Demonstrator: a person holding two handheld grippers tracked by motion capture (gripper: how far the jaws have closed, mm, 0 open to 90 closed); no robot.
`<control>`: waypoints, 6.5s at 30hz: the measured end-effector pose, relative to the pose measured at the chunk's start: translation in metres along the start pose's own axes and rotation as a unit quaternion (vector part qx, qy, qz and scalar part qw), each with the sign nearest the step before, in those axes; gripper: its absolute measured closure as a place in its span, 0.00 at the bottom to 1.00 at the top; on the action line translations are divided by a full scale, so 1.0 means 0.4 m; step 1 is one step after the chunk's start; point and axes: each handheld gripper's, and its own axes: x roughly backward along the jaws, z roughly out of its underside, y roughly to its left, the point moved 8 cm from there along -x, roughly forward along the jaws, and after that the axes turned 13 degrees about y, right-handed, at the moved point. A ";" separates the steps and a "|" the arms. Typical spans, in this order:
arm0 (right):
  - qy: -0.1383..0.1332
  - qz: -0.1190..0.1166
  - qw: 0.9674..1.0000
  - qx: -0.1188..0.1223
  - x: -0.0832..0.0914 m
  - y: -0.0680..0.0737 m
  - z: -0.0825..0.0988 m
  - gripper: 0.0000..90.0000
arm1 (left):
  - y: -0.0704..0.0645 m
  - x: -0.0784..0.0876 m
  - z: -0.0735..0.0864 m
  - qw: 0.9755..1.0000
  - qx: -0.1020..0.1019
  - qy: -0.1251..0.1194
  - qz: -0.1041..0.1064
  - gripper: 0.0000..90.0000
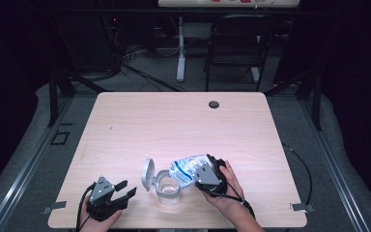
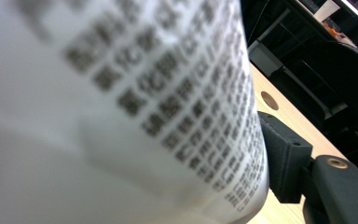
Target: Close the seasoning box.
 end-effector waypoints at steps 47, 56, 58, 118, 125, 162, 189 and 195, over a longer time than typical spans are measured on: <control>0.009 0.070 0.994 0.077 0.005 -0.011 -0.003 0.42 | 0.002 -0.002 0.002 1.000 0.000 0.001 0.001 0.61; 0.010 0.099 0.989 0.106 0.006 -0.013 -0.003 0.42 | 0.002 -0.001 0.001 1.000 -0.002 0.000 0.000 0.61; 0.008 0.102 0.988 0.111 0.005 -0.012 -0.004 0.42 | 0.001 -0.001 0.002 1.000 -0.003 0.003 0.000 0.61; 0.019 0.198 0.960 0.195 0.022 -0.036 -0.029 0.43 | 0.002 -0.001 0.007 1.000 -0.008 0.012 -0.005 0.62; 0.024 0.206 0.957 0.204 0.025 -0.040 -0.032 0.43 | 0.001 -0.004 0.006 1.000 -0.004 0.009 -0.006 0.60; 0.014 0.228 0.946 0.230 0.029 -0.036 -0.047 0.44 | -0.002 -0.006 0.005 1.000 -0.008 0.008 -0.008 0.60; 0.008 0.257 0.928 0.269 0.038 -0.041 -0.072 0.46 | -0.001 -0.006 0.006 1.000 -0.011 0.011 -0.010 0.60; 0.008 0.259 0.928 0.270 0.039 -0.044 -0.075 0.46 | -0.002 -0.006 0.005 1.000 -0.009 0.009 -0.009 0.60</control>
